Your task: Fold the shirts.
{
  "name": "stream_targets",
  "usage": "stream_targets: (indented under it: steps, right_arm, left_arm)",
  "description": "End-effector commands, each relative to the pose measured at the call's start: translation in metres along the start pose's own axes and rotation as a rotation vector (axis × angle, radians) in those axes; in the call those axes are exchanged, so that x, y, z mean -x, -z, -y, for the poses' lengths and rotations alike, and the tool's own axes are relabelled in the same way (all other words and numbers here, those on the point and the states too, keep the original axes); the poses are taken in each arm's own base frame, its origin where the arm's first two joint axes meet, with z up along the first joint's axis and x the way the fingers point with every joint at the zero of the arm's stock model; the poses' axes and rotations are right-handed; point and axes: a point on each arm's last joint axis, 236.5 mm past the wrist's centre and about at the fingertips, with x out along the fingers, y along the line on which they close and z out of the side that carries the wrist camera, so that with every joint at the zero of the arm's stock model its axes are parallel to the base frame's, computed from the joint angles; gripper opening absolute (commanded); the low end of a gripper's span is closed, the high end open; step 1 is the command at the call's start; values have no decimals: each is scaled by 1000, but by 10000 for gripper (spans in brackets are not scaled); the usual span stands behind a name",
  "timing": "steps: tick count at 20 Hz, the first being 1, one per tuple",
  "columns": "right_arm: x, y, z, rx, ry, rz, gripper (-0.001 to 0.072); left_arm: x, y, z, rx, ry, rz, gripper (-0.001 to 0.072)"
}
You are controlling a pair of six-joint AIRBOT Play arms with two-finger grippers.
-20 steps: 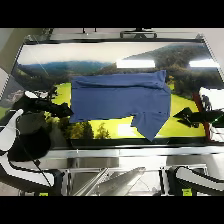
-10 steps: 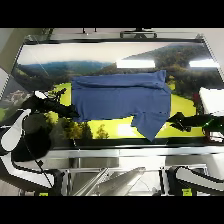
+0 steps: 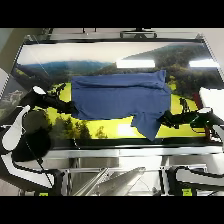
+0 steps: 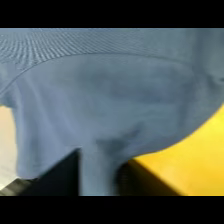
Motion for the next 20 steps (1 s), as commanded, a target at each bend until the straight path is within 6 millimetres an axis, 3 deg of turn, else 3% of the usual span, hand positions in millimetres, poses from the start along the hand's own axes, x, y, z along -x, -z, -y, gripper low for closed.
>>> stream_targets:
  steps: [1, 4, 7, 11, 13, 15, 17, 20]
  right_arm:
    - [-1, -1, -9, -2, -26, 1, 25]
    - [20, -6, -20, 65, -40, 25, 24]
    - [57, -12, -7, 72, 49, 115, 24]
    - [103, -30, -1, 84, 101, 281, 24]
    - [113, -44, -28, 138, 11, 355, 24]
    - [123, -63, -72, 213, -123, 443, 24]
    - [137, -92, -112, 271, -213, 559, 24]
    - [139, -136, -140, 319, -228, 660, 24]
  left_arm:
    - [17, -13, 13, -27, 13, 14, 21]
    - [37, -8, 19, -46, 36, -25, 21]
    - [54, 5, 1, 34, 67, -44, 21]
    - [52, 33, -29, 164, 110, -67, 19]
    - [59, 29, -33, 181, 124, -38, 19]
    - [75, 9, -22, 153, 152, 22, 19]
    - [92, -18, -8, 91, 145, 90, 20]
    - [114, -64, 2, -4, 72, 225, 23]
